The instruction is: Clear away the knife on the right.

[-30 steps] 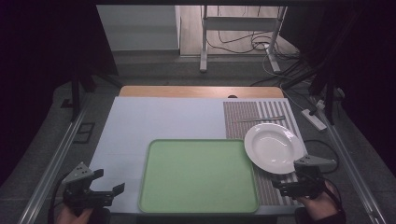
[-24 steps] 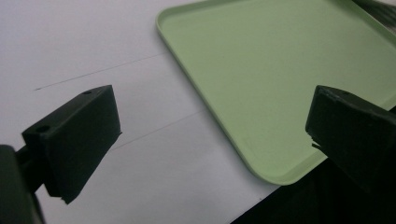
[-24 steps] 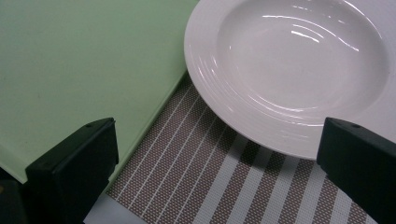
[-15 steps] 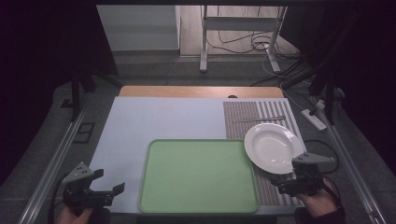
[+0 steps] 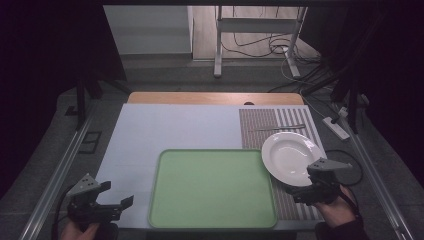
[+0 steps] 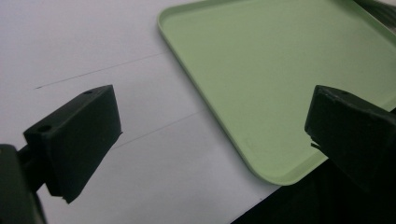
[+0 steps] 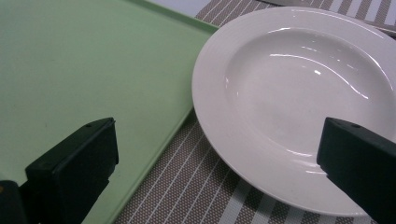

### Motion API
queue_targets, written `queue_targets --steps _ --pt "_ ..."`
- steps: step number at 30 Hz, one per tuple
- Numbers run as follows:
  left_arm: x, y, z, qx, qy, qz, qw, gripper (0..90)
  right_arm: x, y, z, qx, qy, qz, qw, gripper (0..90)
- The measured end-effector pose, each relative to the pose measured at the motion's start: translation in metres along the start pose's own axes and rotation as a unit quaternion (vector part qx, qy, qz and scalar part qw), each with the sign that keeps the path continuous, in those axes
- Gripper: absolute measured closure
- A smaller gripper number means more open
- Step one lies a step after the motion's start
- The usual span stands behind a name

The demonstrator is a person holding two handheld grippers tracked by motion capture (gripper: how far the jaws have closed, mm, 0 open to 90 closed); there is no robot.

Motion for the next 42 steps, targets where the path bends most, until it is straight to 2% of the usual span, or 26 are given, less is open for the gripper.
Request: queue_targets --steps 4,9,18,29,36,42 --pt "0.0 0.0 0.0 0.0 0.0 0.001 1.0 3.4 0.002 0.003 -0.004 -0.002 0.002 -0.001 1.0 0.0" --pt "0.0 0.0 0.0 -0.001 0.003 -0.001 1.0 3.3 0.004 0.006 -0.012 -0.011 0.017 -0.006 0.9998 0.0" --pt "0.0 0.0 0.0 -0.001 0.003 0.0 1.0 3.3 0.01 0.01 -0.021 -0.017 0.022 -0.012 0.9995 0.0" --pt "0.0 0.0 0.0 -0.001 0.004 0.0 1.0 3.3 0.022 0.014 -0.035 -0.032 0.009 -0.026 0.9991 0.0" --pt "0.0 0.0 0.0 -0.001 0.004 0.0 1.0 3.3 0.03 0.02 -0.043 -0.036 0.005 -0.025 0.999 0.0" --pt "0.0 0.0 0.0 -0.001 0.003 0.001 1.0 3.3 0.043 0.028 -0.055 -0.041 -0.003 -0.026 0.9988 0.0"
Point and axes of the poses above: each handheld gripper's, and its own axes: z roughly backward along the jaws, y roughly out of its top, x roughly to its right, the point moved 2 cm from there along -z, roughly forward along the jaws, and after that the axes turned 14 degrees about z, right-handed, at the moved point
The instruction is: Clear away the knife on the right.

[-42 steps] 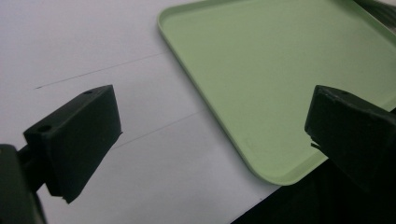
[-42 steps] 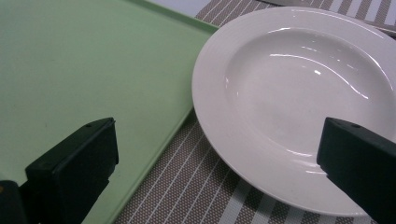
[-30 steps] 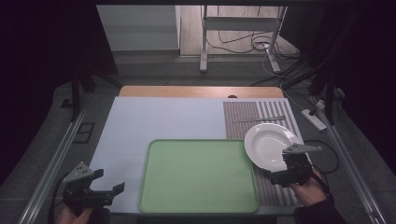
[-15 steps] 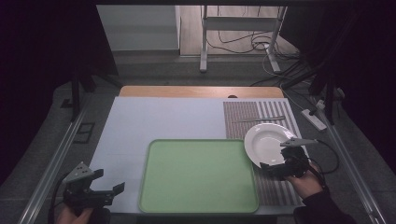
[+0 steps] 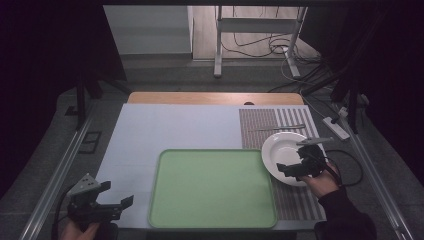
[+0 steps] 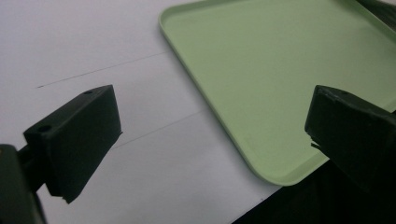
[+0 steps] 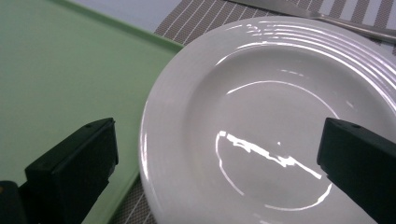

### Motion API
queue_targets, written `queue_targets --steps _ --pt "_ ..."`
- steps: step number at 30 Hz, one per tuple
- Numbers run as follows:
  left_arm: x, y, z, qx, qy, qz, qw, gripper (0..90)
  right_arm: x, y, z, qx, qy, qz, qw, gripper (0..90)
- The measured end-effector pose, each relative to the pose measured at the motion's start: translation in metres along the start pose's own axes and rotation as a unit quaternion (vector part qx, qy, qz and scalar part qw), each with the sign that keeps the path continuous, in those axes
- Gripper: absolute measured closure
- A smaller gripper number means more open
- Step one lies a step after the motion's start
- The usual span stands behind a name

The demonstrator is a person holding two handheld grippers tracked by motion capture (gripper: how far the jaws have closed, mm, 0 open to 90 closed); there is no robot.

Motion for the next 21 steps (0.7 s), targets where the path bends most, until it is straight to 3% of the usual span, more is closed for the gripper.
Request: queue_targets --steps 9,21 --pt "0.0 0.0 0.0 0.0 0.0 0.0 1.0 3.3 0.016 0.012 -0.017 -0.009 -0.004 -0.021 0.9997 0.0" --pt "0.0 0.0 0.0 0.0 -0.001 0.001 1.0 3.3 0.036 0.025 -0.036 -0.027 -0.017 -0.02 0.9993 0.0"
Point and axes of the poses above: each handheld gripper's, and its own axes: z roughly backward along the jaws, y roughly out of its top, x roughly to its right, the point moved 2 cm from there along -z, roughly forward along the jaws, and after that the axes turned 14 degrees about z, right-handed, at the moved point
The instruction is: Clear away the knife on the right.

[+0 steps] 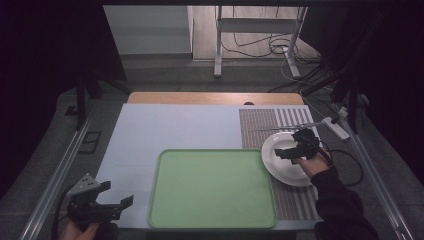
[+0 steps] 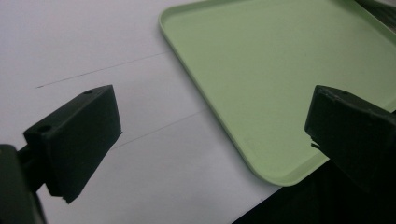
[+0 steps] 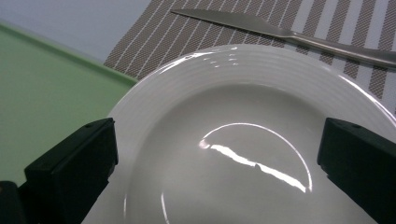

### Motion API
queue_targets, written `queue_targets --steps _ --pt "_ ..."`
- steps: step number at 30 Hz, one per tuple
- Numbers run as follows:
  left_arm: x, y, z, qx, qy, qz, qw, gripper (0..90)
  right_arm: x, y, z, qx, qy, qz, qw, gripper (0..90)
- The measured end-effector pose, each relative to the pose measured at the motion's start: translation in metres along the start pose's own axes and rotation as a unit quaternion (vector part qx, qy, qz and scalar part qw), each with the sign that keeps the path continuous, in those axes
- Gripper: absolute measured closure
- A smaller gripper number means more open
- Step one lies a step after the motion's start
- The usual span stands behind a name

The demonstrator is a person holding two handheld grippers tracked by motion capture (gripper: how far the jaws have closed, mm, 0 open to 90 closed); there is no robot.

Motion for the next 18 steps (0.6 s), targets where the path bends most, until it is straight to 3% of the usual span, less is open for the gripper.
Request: queue_targets --steps 18 --pt "0.0 0.0 0.0 0.002 -0.001 0.0 1.0 3.3 0.033 0.018 -0.03 -0.017 -0.026 -0.017 0.9994 0.0"
Point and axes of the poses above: each handheld gripper's, and its own axes: z roughly backward along the jaws, y roughly out of its top, x roughly to its right, the point moved 2 cm from there along -z, roughly forward along the jaws, and after that the axes turned 14 degrees about z, right-handed, at the moved point
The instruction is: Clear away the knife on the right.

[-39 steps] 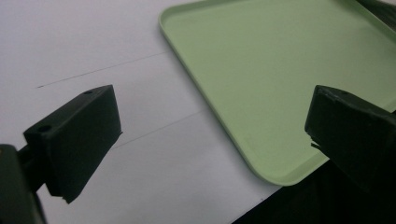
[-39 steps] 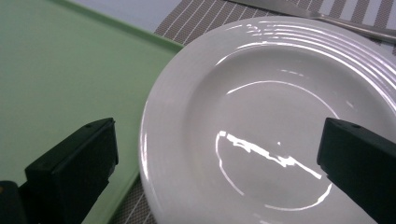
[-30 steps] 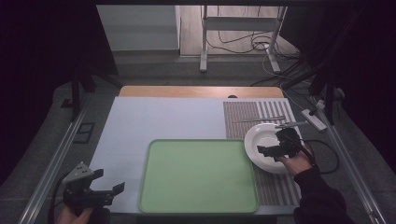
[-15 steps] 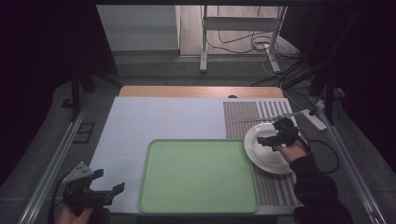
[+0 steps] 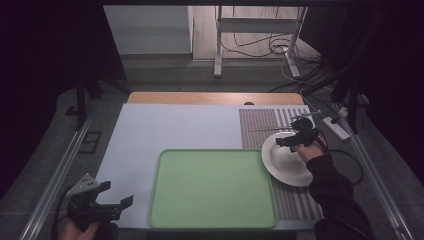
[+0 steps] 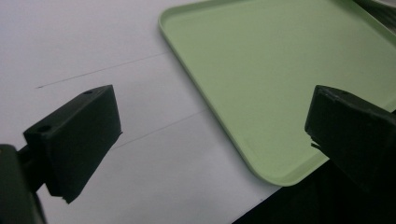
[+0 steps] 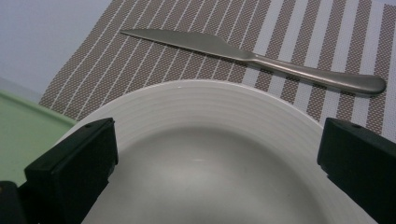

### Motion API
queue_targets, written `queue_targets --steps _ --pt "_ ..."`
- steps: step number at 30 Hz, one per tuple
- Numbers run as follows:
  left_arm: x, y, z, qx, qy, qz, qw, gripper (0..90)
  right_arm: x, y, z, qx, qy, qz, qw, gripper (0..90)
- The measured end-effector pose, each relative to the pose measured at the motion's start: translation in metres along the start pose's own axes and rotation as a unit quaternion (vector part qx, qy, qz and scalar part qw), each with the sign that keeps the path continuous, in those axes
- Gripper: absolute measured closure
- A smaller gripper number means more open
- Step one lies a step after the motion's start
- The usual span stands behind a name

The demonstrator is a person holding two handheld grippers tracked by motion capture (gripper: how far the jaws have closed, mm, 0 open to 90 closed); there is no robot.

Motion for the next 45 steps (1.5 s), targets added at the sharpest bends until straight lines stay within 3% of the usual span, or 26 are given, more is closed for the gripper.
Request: queue_targets --steps 14,26,31,32,34,36,37,38,39,41,42,43,44,45 --pt "0.0 0.0 0.0 0.0 0.0 -0.001 1.0 3.2 0.019 0.007 -0.016 -0.016 -0.014 -0.017 0.9996 0.0" --pt "0.0 0.0 0.0 0.0 -0.001 0.0 1.0 3.2 0.031 0.016 -0.03 -0.029 -0.022 -0.018 0.9992 0.0" --pt "0.0 0.0 0.0 -0.001 0.0 -0.001 1.0 3.2 0.037 0.021 -0.035 -0.027 -0.023 -0.018 0.9992 7.9" --pt "0.0 0.0 0.0 -0.001 0.0 0.0 1.0 3.2 0.041 0.023 -0.037 -0.026 -0.021 -0.017 0.9993 18.2" --pt "0.0 0.0 0.0 -0.001 -0.001 0.0 1.0 3.2 0.042 0.023 -0.037 -0.027 -0.022 -0.018 0.9992 20.6" --pt "0.0 0.0 0.0 -0.001 -0.001 0.0 1.0 3.2 0.048 0.026 -0.039 -0.028 -0.02 -0.016 0.9993 37.1" --pt "0.0 0.0 0.0 -0.001 -0.001 0.0 1.0 3.2 0.048 0.026 -0.039 -0.028 -0.02 -0.016 0.9993 37.1" --pt "0.0 0.0 0.0 -0.001 -0.001 0.0 1.0 3.2 0.053 0.028 -0.041 -0.027 -0.015 -0.013 0.9994 50.5" --pt "0.0 0.0 0.0 -0.001 -0.001 0.0 1.0 3.2 0.053 0.028 -0.041 -0.027 -0.015 -0.013 0.9994 50.5" --pt "0.0 0.0 0.0 -0.001 -0.001 0.0 1.0 3.2 0.058 0.029 -0.043 -0.029 -0.005 -0.01 0.9995 60.5" --pt "0.0 0.0 0.0 -0.001 -0.001 0.0 1.0 3.2 0.06 0.029 -0.044 -0.029 -0.005 -0.008 0.9995 66.3" --pt "0.0 0.0 0.0 -0.001 -0.001 0.0 1.0 3.2 0.064 0.029 -0.047 -0.027 -0.002 -0.002 0.9996 77.7" --pt "0.0 0.0 0.0 -0.001 -0.001 0.0 1.0 3.2 0.064 0.029 -0.047 -0.027 -0.002 -0.002 0.9996 77.7" --pt "0.0 0.0 0.0 -0.001 -0.001 0.001 1.0 3.2 0.066 0.029 -0.048 -0.028 -0.005 0.001 0.9996 83.4"
Point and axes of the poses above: each handheld gripper's, and its own axes: z roughly backward along the jaws, y roughly out of its top, x roughly to its right, the point moved 2 cm from there along -z, roughly forward along the jaws, and after that the axes turned 14 degrees about z, right-handed, at the moved point
